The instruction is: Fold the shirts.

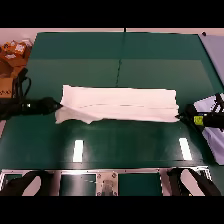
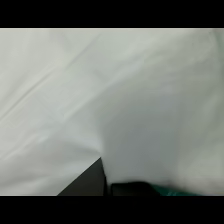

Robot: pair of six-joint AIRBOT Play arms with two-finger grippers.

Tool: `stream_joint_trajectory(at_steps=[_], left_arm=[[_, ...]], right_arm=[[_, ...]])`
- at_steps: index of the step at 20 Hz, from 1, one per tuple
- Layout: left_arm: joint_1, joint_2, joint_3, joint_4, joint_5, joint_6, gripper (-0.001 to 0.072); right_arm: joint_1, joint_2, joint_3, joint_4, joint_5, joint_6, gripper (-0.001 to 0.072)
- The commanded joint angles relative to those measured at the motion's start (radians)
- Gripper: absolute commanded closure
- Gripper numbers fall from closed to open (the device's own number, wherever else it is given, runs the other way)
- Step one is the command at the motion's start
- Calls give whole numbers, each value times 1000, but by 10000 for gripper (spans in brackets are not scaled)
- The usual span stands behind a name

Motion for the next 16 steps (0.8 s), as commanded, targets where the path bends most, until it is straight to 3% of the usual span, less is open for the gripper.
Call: stream_joint_trajectory(at_steps=[1,6,11,12,13,14,15,16], left_arm=[[0,-184,130,-27,113,61,684],[0,-486,266,-136,197,175,684],[-53,-723,359,-183,293,262,682],[-75,-757,377,-182,324,266,680],[-86,-777,391,-182,360,254,585],[-87,-781,399,-183,412,219,260],[-79,-777,413,-178,454,171,131],[-59,-773,433,-171,456,161,127]], right_arm=[[11,-138,85,101,-94,-58,696],[129,-408,174,211,-318,-107,696],[203,-697,405,213,-380,-106,695],[204,-737,452,213,-381,-106,640],[201,-768,500,212,-386,-106,533],[192,-785,547,210,-389,-107,473],[169,-793,598,199,-385,-119,396],[144,-793,639,183,-375,-163,326]])
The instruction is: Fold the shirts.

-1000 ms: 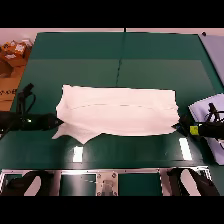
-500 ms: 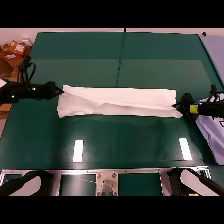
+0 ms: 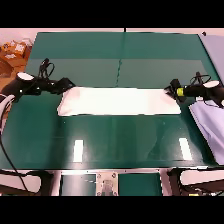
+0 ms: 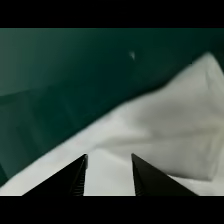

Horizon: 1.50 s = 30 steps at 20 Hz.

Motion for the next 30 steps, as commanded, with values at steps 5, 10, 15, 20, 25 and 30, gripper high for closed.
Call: stream_joint_trajectory(at_steps=[5,10,15,20,25,30], left_arm=[[136,-16,147,10,-126,-74,127],[135,-16,158,-9,-220,-73,424],[128,-16,158,-31,-330,-74,651],[16,-14,158,-42,-318,-74,652],[-243,-15,158,-13,-98,-47,653],[-497,-86,163,-3,142,-39,652]], right_arm=[[-198,-62,224,-126,317,-169,192],[-229,-162,222,-169,453,-283,163],[-192,-286,222,-165,472,-294,162],[-138,-305,238,-166,476,-294,534],[-133,-267,323,-96,551,-301,697],[-117,-56,404,-32,715,-249,697]])
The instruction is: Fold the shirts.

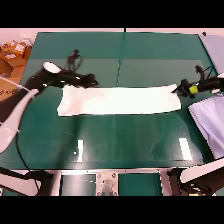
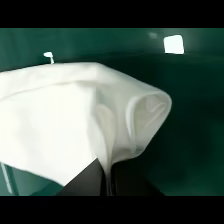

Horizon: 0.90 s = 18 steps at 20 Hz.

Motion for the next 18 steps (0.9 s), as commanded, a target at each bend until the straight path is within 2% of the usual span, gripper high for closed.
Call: stream_joint_trajectory(at_steps=[1,5,7,9,14,16,18], left_arm=[[-176,-60,16,5,183,7,652],[-304,-215,187,5,165,-12,652],[-334,-300,284,5,126,-55,652],[-345,-367,348,5,76,-95,652],[-342,-403,365,6,-25,-114,652],[-315,-396,399,53,-114,-121,657],[-254,-396,492,171,-286,-190,683]], right_arm=[[15,154,53,76,127,61,697],[53,314,71,231,166,124,697],[75,357,72,295,178,148,697],[81,369,85,317,185,150,696],[81,368,88,317,178,141,696],[83,368,88,323,175,139,696],[99,368,88,328,175,139,696]])
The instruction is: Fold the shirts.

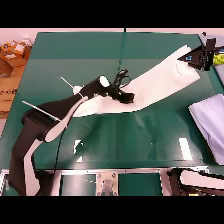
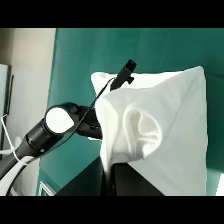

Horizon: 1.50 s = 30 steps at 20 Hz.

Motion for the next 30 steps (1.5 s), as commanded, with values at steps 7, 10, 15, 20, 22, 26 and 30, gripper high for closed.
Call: stream_joint_trajectory(at_steps=[7,10,15,20,22,26,30], left_arm=[[333,64,357,511,-660,-199,683],[453,122,355,559,-679,-220,682],[607,146,354,559,-758,-224,682],[691,146,354,558,-759,-205,683],[708,146,354,560,-740,-182,683],[708,146,354,558,-740,-173,683],[708,146,354,558,-737,-171,682]], right_arm=[[261,3,1,53,-116,44,696],[451,-8,0,52,-298,55,696],[770,-161,0,52,-628,54,695],[1040,-444,2,129,-1072,44,696],[1126,-549,10,209,-1277,-5,695],[1147,-620,49,246,-1170,-50,226],[996,-582,49,243,-855,-104,534]])
